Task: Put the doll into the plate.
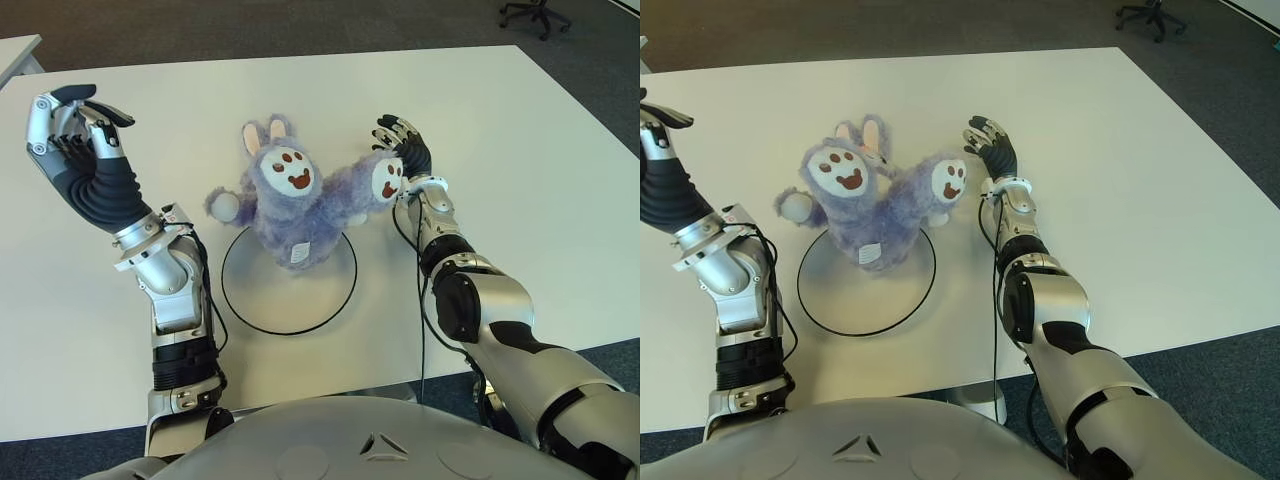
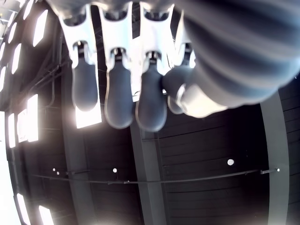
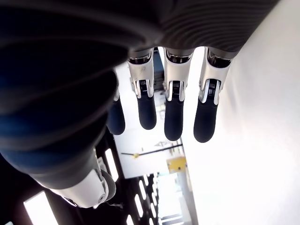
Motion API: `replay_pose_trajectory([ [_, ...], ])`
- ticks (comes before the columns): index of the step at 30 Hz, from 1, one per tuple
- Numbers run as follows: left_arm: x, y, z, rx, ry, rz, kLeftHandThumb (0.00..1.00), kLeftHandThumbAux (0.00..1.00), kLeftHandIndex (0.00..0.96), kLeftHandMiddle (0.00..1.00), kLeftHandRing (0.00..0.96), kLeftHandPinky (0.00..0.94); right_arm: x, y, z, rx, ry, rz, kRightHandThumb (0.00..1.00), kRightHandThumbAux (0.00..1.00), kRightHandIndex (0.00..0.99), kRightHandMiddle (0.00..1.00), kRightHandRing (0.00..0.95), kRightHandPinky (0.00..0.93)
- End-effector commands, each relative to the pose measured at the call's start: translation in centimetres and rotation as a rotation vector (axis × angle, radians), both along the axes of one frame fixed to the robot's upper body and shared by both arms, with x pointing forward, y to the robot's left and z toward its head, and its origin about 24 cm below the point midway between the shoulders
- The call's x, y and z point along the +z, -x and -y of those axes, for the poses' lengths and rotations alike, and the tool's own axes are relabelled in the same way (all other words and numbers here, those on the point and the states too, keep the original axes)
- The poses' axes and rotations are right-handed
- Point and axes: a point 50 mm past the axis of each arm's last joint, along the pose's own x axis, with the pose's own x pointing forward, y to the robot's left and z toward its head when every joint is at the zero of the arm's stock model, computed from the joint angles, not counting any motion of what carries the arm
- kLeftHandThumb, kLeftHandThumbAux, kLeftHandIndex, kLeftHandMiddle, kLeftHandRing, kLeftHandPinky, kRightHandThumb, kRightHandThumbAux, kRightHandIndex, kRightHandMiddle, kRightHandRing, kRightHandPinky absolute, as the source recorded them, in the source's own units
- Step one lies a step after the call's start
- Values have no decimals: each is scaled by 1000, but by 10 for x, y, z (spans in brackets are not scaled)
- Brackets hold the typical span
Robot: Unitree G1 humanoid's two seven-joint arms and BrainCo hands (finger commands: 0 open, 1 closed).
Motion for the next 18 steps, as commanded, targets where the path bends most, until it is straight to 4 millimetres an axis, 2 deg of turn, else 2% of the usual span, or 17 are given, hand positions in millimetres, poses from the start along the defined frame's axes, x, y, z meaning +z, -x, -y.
replay_pose_trajectory([
  [1,-5,-3,-1,-10,-3,-29,699,698,431,667,614,526,-19,7,-5,7,-12,-94,442,779,218,196,236,307],
  [18,-6,-7,-1,-11,-3,-29,699,698,431,667,614,526,-18,6,-5,7,-12,-99,442,779,218,196,236,307],
])
